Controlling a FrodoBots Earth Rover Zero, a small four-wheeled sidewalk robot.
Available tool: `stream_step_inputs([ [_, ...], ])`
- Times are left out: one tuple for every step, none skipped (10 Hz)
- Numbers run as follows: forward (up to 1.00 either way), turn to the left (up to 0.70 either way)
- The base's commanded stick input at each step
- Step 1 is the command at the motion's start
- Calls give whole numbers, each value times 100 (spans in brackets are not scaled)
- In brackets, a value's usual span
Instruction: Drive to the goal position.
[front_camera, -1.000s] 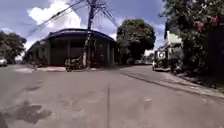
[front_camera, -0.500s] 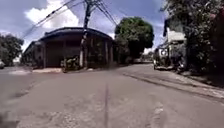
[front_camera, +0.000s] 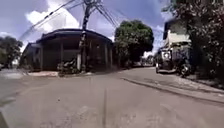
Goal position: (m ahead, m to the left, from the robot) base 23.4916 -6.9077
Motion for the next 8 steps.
stream_step_inputs([
  [85, 0],
  [85, 0],
  [85, 0],
  [85, 0],
  [85, 0],
  [85, 0],
  [85, 0],
  [85, 0],
])
